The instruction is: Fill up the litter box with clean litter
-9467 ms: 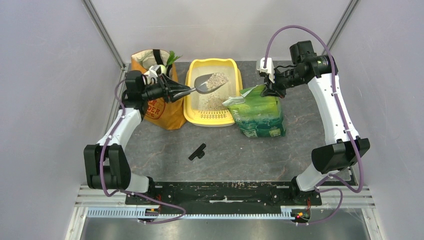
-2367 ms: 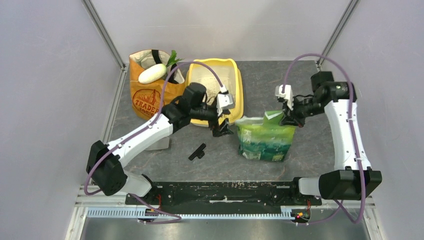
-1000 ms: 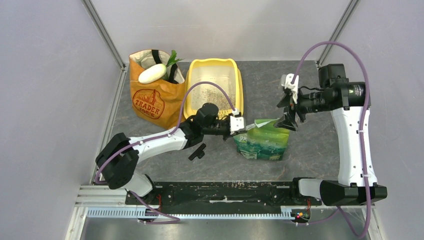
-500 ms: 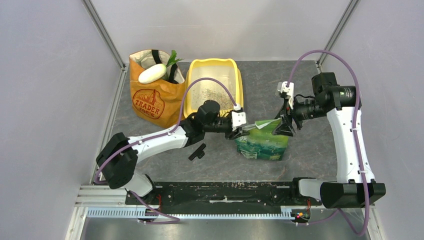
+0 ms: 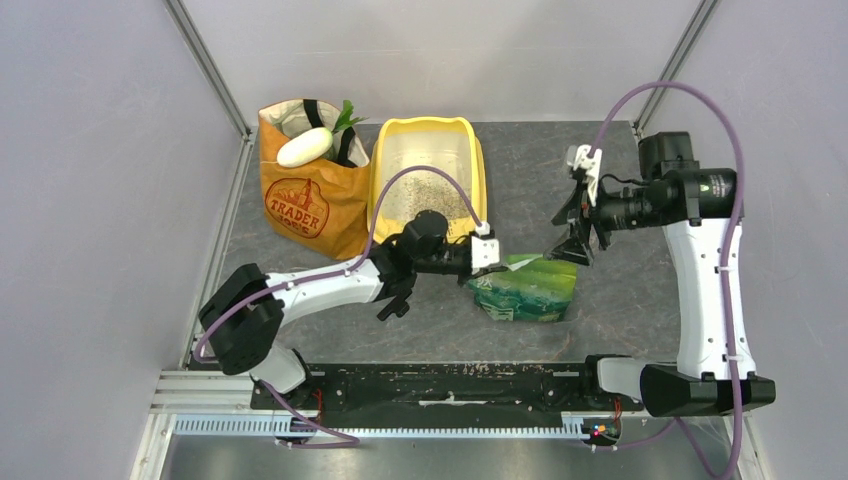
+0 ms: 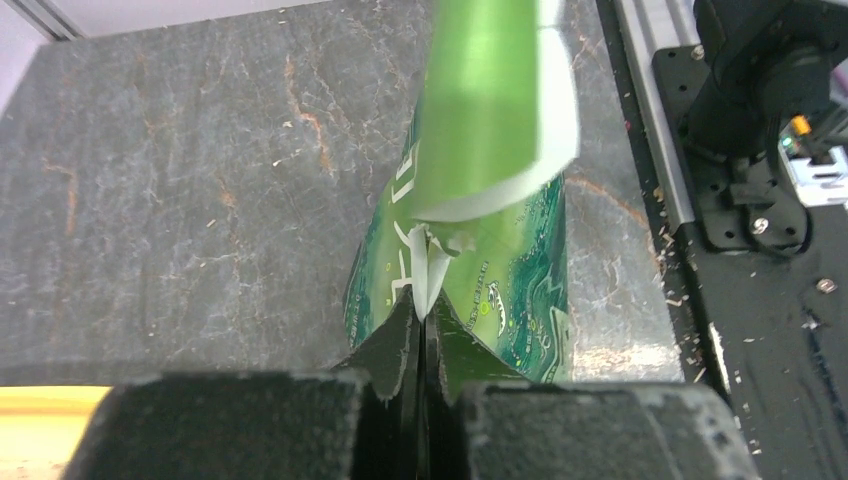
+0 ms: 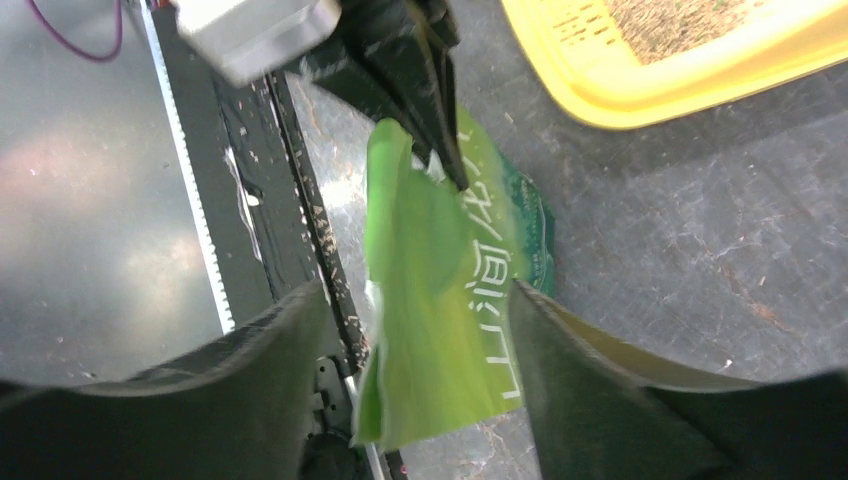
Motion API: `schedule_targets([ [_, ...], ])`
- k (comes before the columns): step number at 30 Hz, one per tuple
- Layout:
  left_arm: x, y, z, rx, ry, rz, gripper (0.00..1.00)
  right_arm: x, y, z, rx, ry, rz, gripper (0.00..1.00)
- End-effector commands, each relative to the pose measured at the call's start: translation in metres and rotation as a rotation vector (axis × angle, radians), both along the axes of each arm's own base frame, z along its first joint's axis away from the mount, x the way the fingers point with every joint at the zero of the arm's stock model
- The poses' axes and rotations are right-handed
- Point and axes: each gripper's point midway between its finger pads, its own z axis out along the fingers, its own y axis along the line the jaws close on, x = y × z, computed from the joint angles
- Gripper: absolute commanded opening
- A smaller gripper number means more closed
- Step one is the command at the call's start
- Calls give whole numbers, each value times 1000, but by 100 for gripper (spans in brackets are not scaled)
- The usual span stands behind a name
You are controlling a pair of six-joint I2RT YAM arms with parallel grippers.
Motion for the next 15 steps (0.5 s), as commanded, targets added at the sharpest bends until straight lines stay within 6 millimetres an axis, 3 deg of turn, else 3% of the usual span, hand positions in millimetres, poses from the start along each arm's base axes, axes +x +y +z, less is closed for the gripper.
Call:
schedule_targets([
  [1, -8, 3, 7, -15, -236, -12, 3, -4, 16, 51, 156, 117, -82, 85],
  [4, -3, 5, 6, -10, -342, 46, 15, 13, 18, 49, 176, 184, -126, 86],
  [8, 1, 5, 15, -25, -364, 81, 25, 22, 5, 10, 69, 254, -164, 83],
  [10, 1, 4, 18, -30, -367, 81, 23, 15, 0, -5, 23, 273, -133, 79],
  [15, 8, 4, 13, -13, -371, 114, 6, -17, -11, -28, -80, 230, -18, 77],
])
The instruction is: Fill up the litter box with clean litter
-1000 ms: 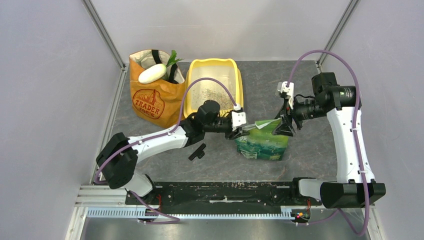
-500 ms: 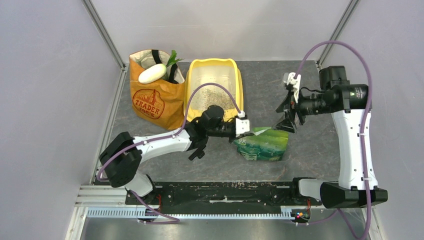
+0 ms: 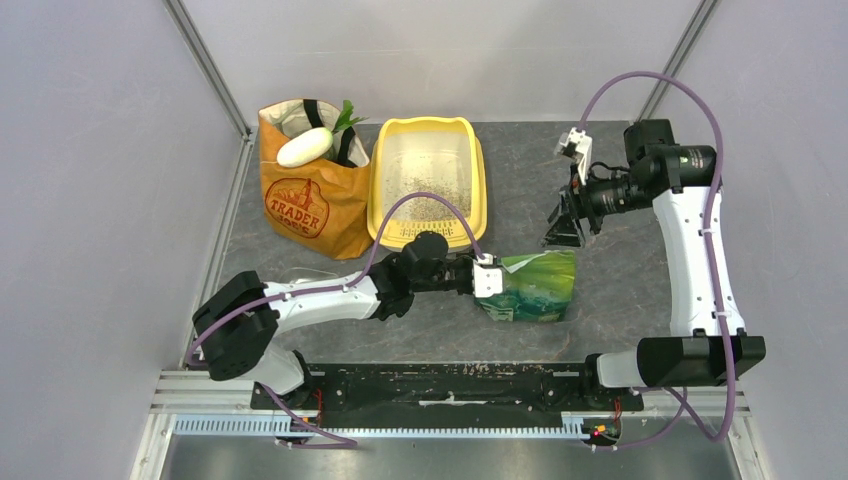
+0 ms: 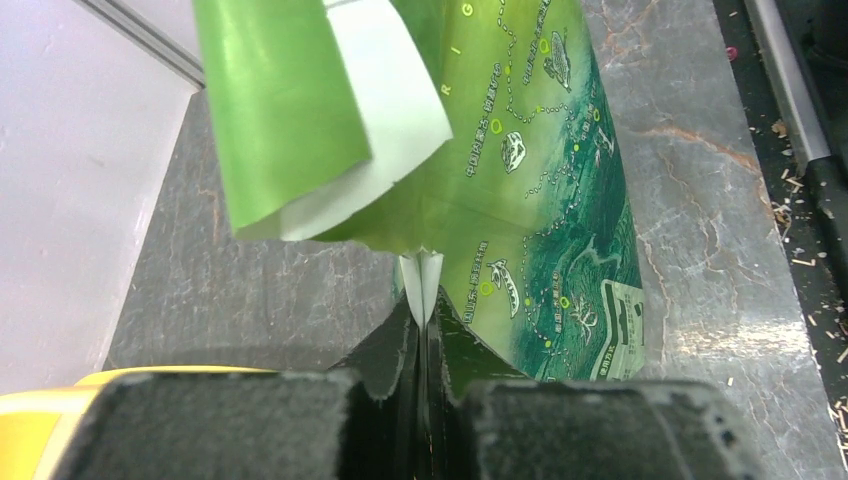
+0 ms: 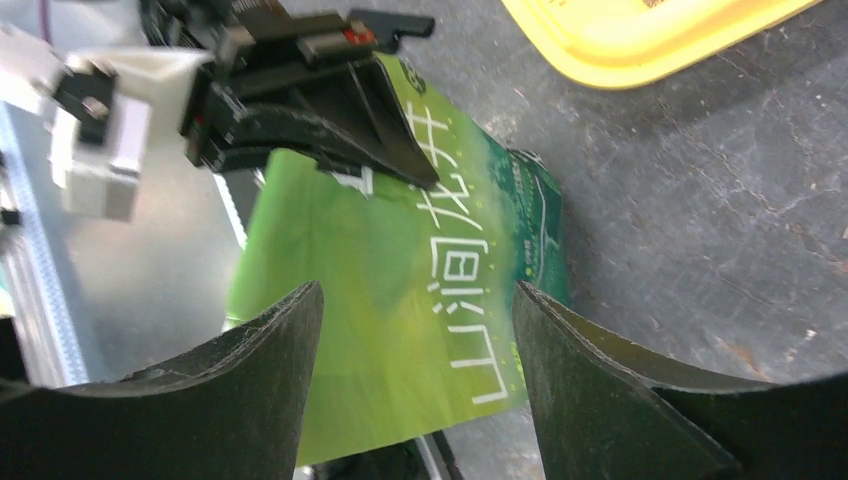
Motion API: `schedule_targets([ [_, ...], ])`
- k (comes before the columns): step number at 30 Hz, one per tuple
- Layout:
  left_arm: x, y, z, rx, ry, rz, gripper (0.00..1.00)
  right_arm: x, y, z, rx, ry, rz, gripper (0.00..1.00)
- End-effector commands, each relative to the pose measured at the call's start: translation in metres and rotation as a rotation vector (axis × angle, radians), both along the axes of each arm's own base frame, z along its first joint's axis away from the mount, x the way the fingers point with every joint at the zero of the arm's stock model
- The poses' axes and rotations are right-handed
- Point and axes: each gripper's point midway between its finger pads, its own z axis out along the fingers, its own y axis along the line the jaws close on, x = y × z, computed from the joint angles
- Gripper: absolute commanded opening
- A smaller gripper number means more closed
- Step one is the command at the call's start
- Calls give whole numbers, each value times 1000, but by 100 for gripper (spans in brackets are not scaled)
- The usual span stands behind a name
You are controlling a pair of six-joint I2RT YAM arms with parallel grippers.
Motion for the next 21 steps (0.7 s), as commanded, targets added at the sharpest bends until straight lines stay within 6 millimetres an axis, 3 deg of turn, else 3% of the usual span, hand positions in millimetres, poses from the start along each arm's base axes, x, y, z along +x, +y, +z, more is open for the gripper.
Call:
schedule_targets([
  [1, 11, 0, 15, -32, -88, 48, 5, -49, -11, -10, -83, 4, 93, 77],
  [6, 16, -1, 8, -20, -91, 65, 3, -71, -15, -36, -146, -73, 205, 60],
  [9, 15, -3, 10, -31, -86, 58, 3, -56, -25, -57, -213, -26, 136, 59],
  [13, 8, -4, 13, -44, -80, 22, 3, -35, -35, -74, -280, -16, 56, 73],
  [18, 1, -3, 14, -47, -91, -10, 4, -21, -38, -83, -304, -25, 14, 78],
  [21, 1, -1, 12, -34, -111, -16, 5, -19, -34, -78, -285, -26, 28, 78],
])
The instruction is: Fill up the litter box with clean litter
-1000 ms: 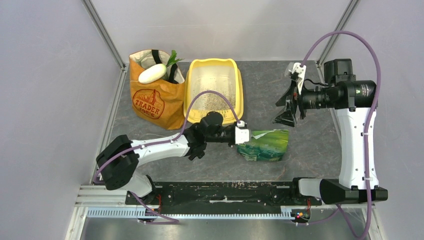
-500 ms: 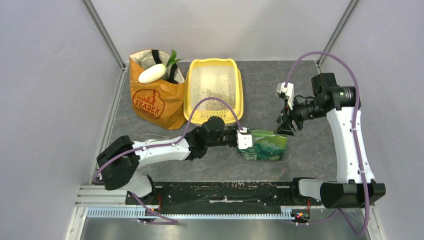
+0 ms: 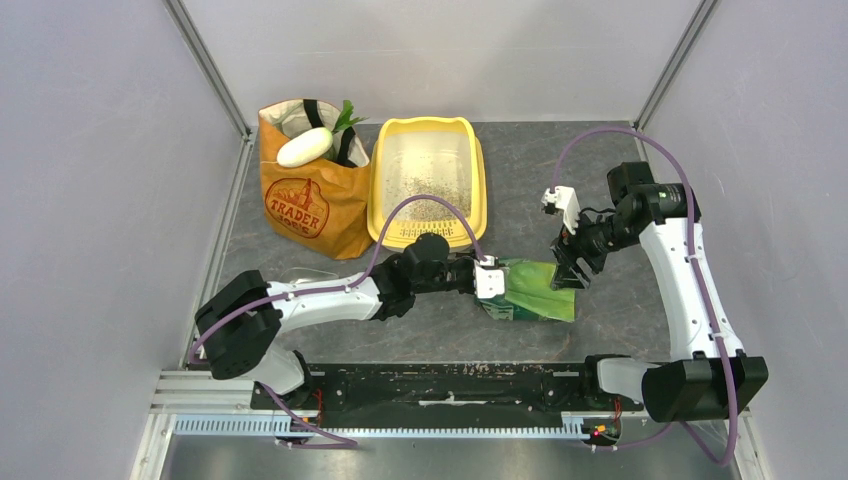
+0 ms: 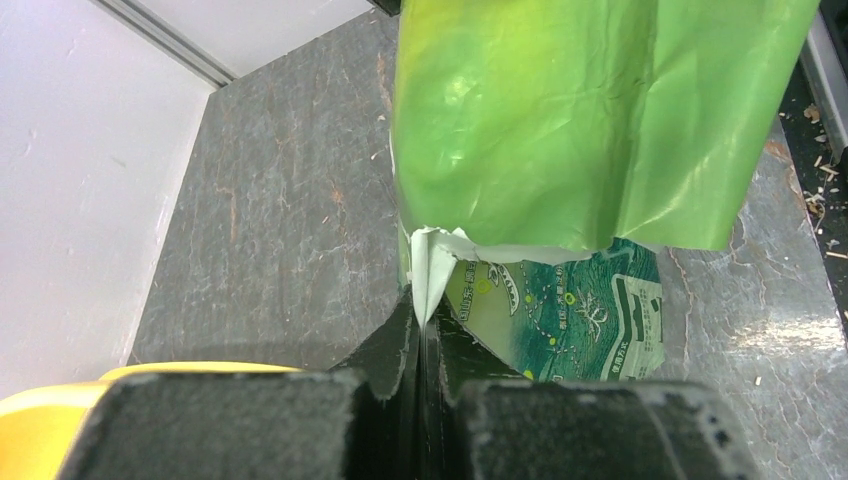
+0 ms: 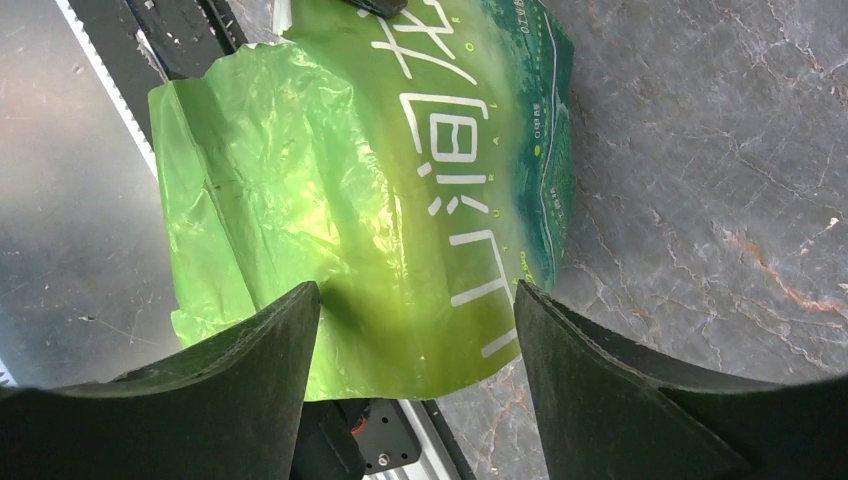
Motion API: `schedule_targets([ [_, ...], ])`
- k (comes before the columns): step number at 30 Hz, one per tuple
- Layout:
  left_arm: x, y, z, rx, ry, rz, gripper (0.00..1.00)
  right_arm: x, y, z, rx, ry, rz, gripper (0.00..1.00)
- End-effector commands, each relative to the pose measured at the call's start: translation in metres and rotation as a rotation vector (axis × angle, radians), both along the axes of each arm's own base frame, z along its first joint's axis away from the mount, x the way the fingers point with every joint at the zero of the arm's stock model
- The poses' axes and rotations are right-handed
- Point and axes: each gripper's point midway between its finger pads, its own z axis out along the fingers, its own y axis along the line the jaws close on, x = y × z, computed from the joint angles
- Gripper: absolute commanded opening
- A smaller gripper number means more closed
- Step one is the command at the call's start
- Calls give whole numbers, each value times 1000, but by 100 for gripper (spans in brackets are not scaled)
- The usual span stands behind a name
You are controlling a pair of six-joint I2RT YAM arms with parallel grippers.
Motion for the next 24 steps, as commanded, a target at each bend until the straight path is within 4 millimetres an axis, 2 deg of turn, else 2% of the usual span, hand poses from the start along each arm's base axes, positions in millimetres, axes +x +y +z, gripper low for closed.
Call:
schedule_targets([
  [1, -3, -1, 14, -32, -85, -40, 6, 13, 2, 8, 7, -40, -7, 78],
  [5, 2, -1, 16, -30, -104, -22, 14, 9, 13, 23, 73, -34, 30, 80],
  [9, 4, -2, 16, -28, -130, -14, 17, 20, 22, 33, 117, -33, 9, 86],
  [12, 4, -2, 17, -25, -145, -13, 18, 30, 21, 23, 84, -29, 8, 87],
  [18, 2, -3, 16, -20, -178, -19, 22, 31, 13, -9, -20, 19, 54, 87],
  [23, 1, -2, 17, -17, -199, -18, 24, 33, 10, -22, -57, 41, 75, 85],
  [24, 2, 0, 17, -12, -202, -14, 27, 33, 10, -23, -61, 39, 81, 85],
])
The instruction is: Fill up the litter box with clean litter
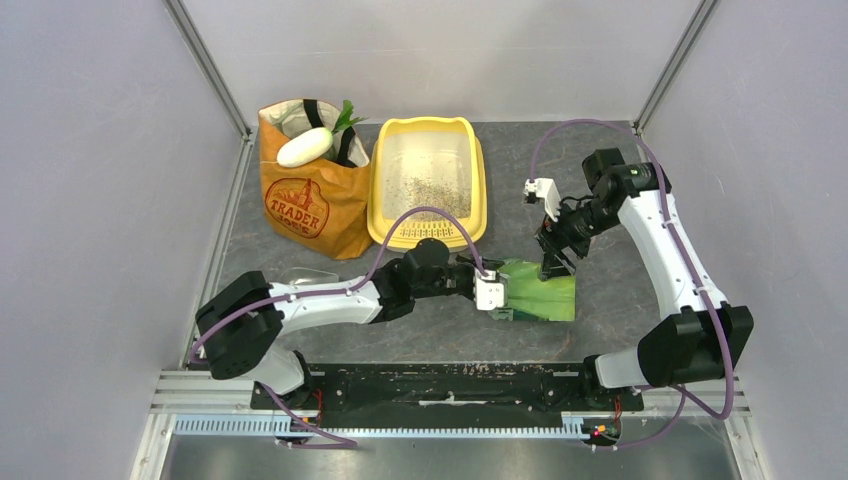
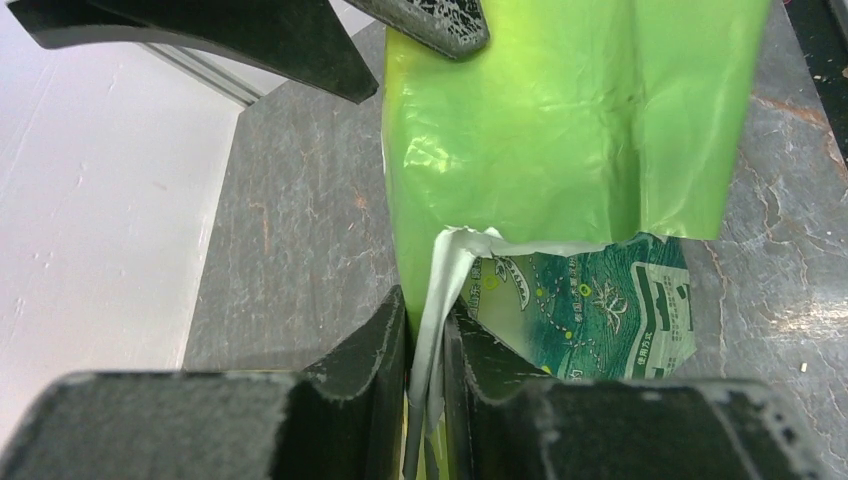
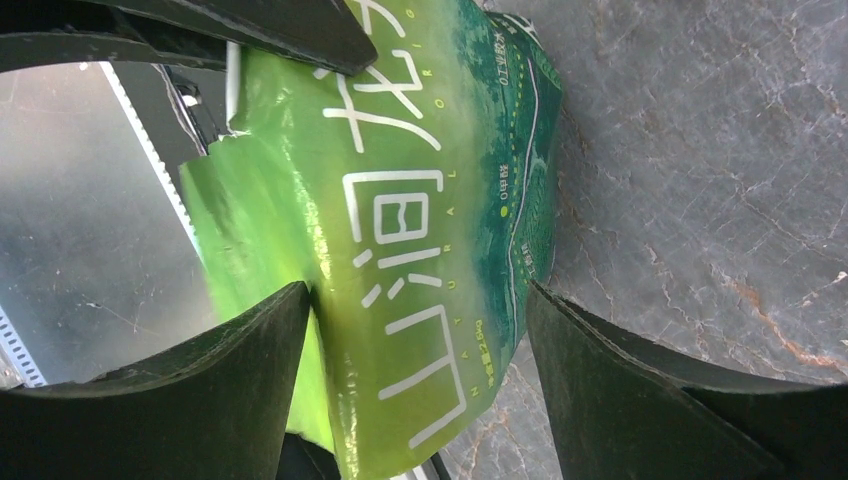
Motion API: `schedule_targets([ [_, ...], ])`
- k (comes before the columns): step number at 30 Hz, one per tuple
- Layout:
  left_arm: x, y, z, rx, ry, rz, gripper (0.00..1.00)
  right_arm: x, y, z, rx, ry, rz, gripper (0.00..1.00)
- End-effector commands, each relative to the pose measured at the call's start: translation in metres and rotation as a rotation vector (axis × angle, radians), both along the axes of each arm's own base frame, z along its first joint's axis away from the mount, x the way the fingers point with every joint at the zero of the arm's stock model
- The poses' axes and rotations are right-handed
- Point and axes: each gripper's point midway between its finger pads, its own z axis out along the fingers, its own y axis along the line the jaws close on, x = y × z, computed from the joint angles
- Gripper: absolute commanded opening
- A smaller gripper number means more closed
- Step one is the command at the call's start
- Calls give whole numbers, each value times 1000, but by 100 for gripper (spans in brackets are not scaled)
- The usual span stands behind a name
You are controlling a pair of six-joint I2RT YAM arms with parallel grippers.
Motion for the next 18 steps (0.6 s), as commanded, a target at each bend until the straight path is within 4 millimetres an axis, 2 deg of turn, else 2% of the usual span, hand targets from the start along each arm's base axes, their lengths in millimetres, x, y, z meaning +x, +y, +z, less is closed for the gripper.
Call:
schedule_targets([
  [1, 1, 2, 20, -32, -84, 7, 32, 6, -6, -9, -50, -36, 38, 84],
  [5, -12, 13, 12, 82, -10, -30, 43, 4, -5, -10, -53, -39, 62, 80],
  [9, -41, 38, -5, 224, 108, -110, 43, 2, -4, -10, -50, -55, 89, 74],
  [11, -46, 51, 3, 200, 212, -77, 44, -1, -4, -10, -47, -68, 104, 71],
  [13, -47, 62, 19, 147, 330, -30, 49, -3, -3, -10, -44, -82, 116, 68],
  [16, -35, 72, 38, 74, 498, 50, 63, -5, -4, -13, -49, -108, 133, 65],
  [18, -28, 75, 38, 87, 566, 58, 66, -5, -4, -16, -56, -126, 140, 63],
])
